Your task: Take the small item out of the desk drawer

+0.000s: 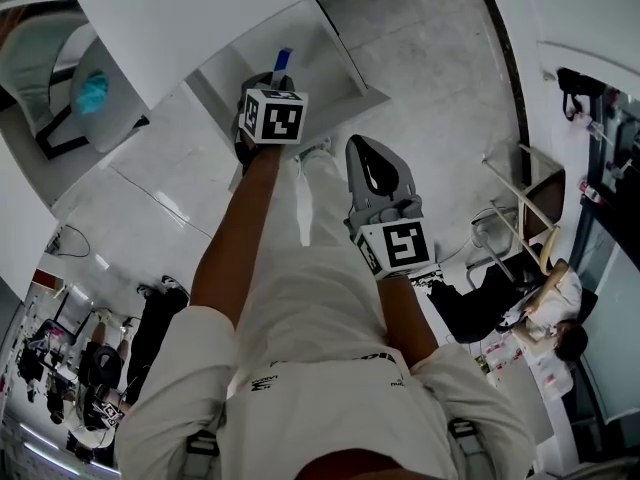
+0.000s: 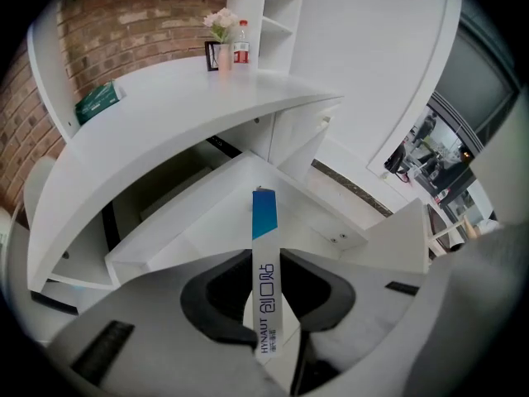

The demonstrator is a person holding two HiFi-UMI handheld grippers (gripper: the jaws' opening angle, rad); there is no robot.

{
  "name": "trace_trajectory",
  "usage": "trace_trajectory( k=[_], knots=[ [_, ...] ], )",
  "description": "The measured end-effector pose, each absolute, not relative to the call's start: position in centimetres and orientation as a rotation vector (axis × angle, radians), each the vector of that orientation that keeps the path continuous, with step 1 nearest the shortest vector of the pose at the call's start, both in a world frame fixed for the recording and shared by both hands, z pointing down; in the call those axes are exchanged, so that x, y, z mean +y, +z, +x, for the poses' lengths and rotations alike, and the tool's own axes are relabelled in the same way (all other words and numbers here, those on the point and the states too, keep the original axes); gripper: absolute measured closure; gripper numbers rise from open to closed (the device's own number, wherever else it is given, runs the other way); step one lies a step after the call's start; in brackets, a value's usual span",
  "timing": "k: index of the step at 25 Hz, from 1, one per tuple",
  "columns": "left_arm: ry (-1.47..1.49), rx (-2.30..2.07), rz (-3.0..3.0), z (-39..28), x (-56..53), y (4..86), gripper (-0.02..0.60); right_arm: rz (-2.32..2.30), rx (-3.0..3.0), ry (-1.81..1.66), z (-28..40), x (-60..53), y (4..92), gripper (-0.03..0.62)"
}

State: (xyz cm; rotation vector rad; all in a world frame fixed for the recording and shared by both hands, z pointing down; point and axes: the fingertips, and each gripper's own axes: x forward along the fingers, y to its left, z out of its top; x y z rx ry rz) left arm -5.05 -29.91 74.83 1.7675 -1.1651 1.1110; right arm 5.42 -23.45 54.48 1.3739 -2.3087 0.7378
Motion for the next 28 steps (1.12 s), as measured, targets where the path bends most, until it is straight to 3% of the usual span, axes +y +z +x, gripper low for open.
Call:
trace_trajectory(
  k=[28],
  knots=[
    [0.801,-1.396,2.001,-5.2,-27.0,50.6,0.495,1.368,-2.438,0.568,3.9,-21.2,39.9,0.595]
  ],
)
